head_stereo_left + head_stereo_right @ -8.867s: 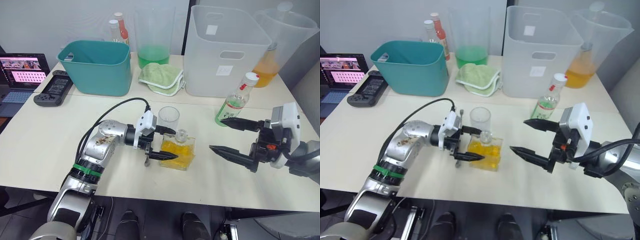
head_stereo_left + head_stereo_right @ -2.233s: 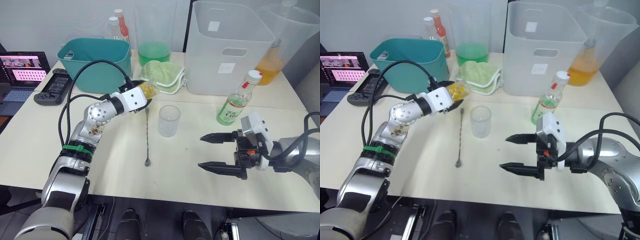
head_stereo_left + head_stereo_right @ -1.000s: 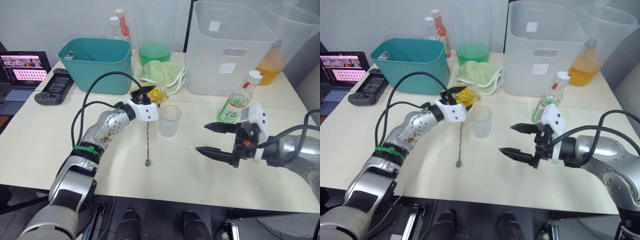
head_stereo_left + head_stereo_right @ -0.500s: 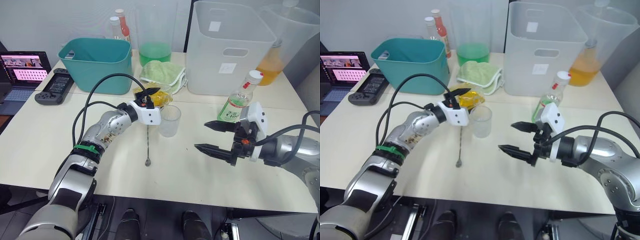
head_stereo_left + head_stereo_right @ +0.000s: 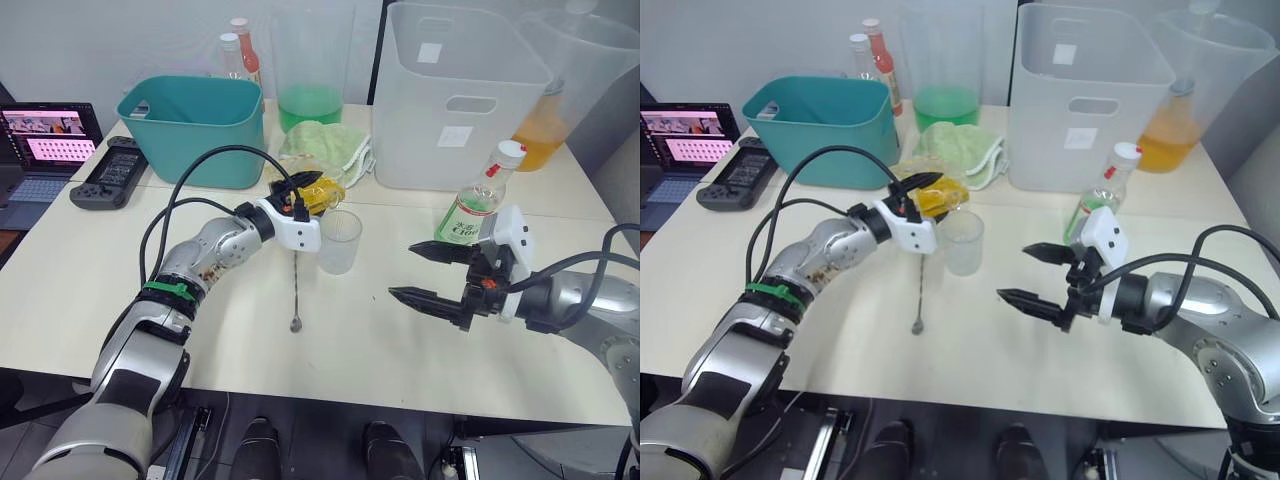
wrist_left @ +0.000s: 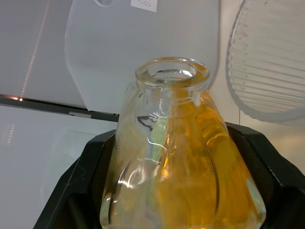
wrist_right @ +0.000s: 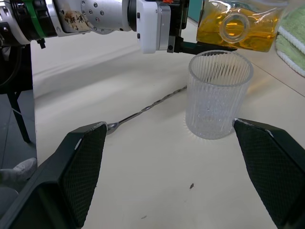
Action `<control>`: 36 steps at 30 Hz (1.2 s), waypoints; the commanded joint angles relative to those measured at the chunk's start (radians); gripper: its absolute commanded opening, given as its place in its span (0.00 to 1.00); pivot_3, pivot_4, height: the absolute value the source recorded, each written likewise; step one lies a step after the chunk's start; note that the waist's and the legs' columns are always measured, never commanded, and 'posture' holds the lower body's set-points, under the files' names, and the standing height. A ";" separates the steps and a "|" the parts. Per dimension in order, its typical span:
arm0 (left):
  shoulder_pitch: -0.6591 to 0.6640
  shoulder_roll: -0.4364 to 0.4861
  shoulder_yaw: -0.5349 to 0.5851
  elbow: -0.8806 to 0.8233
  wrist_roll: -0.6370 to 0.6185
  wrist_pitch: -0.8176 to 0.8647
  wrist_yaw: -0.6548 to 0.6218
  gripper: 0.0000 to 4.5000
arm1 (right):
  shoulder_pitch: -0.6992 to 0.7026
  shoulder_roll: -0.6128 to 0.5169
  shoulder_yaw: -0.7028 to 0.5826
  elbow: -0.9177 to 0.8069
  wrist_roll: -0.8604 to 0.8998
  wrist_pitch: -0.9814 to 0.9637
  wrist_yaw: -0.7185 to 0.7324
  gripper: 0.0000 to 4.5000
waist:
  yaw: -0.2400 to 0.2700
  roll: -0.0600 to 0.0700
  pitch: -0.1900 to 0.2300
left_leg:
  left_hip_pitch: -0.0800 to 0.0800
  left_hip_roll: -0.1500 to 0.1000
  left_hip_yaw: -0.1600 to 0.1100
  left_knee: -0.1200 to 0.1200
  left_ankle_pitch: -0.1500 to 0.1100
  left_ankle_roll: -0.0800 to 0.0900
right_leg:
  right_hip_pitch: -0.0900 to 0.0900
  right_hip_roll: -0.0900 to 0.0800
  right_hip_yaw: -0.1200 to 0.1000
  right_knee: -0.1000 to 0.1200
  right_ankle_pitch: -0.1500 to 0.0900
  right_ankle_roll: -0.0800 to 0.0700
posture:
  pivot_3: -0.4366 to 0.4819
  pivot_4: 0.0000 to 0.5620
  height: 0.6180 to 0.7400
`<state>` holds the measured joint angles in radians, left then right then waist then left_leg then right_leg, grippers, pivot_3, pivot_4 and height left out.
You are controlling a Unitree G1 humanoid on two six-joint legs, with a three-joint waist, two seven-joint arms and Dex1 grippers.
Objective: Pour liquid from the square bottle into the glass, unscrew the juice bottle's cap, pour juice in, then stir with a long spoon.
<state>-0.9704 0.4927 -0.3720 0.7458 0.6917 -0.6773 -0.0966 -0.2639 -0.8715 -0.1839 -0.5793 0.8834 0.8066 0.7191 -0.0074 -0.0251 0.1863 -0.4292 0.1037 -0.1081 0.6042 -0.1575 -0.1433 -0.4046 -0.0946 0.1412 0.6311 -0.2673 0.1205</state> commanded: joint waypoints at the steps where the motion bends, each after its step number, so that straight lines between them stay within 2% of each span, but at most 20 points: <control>1: -0.061 0.015 0.025 -0.049 0.001 -0.034 0.075 0.62 | -0.003 0.004 -0.019 -0.016 -0.004 -0.024 0.010 1.00 | 0.000 0.000 0.000 | 0.000 0.000 0.000 0.000 0.000 0.000 | 0.000 0.000 0.000 0.000 0.000 0.000 | 0.48 0.27 0.95; 7: -0.073 0.045 -0.013 -0.082 0.122 -0.038 0.196 0.62 | -0.009 0.009 -0.016 -0.011 -0.014 -0.027 0.016 1.00 | 0.000 0.000 0.000 | 0.000 0.000 0.000 0.000 0.000 0.000 | 0.000 0.000 0.000 0.000 0.000 0.000 | 0.48 0.27 0.95; 17: -0.090 0.063 -0.045 -0.088 0.203 -0.035 0.281 0.62 | -0.020 0.019 -0.012 -0.008 -0.021 -0.021 0.018 1.00 | 0.012 0.000 0.000 | 0.000 0.000 0.000 0.000 0.001 0.000 | 0.000 0.000 0.000 0.000 0.000 0.000 | 0.48 0.27 0.95; 34: -0.100 0.055 -0.040 -0.082 0.179 -0.025 0.268 0.62 | -0.020 0.028 -0.009 -0.008 -0.030 -0.018 0.020 1.00 | 0.018 0.000 0.000 | 0.000 0.000 0.000 0.000 0.001 -0.001 | 0.000 0.000 0.000 0.000 0.000 0.000 | 0.48 0.27 0.95; 36: -0.095 0.048 -0.034 -0.075 0.141 -0.037 0.226 0.62 | -0.021 0.028 -0.008 -0.007 -0.030 -0.018 0.021 1.00 | 0.018 0.000 0.000 | 0.000 0.000 0.000 0.000 0.001 -0.001 | 0.000 0.000 0.000 0.000 0.000 0.000 | 0.48 0.27 0.95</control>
<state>-1.0134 0.5430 -0.4545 0.7323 0.8943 -0.7146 0.1211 -0.2704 -0.8467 -0.1768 -0.5716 0.8467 0.8032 0.7373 0.0106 -0.0251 0.1862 -0.4291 0.1037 -0.1081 0.6039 -0.1563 -0.1448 -0.4047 -0.0946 0.1408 0.6315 -0.2673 0.1205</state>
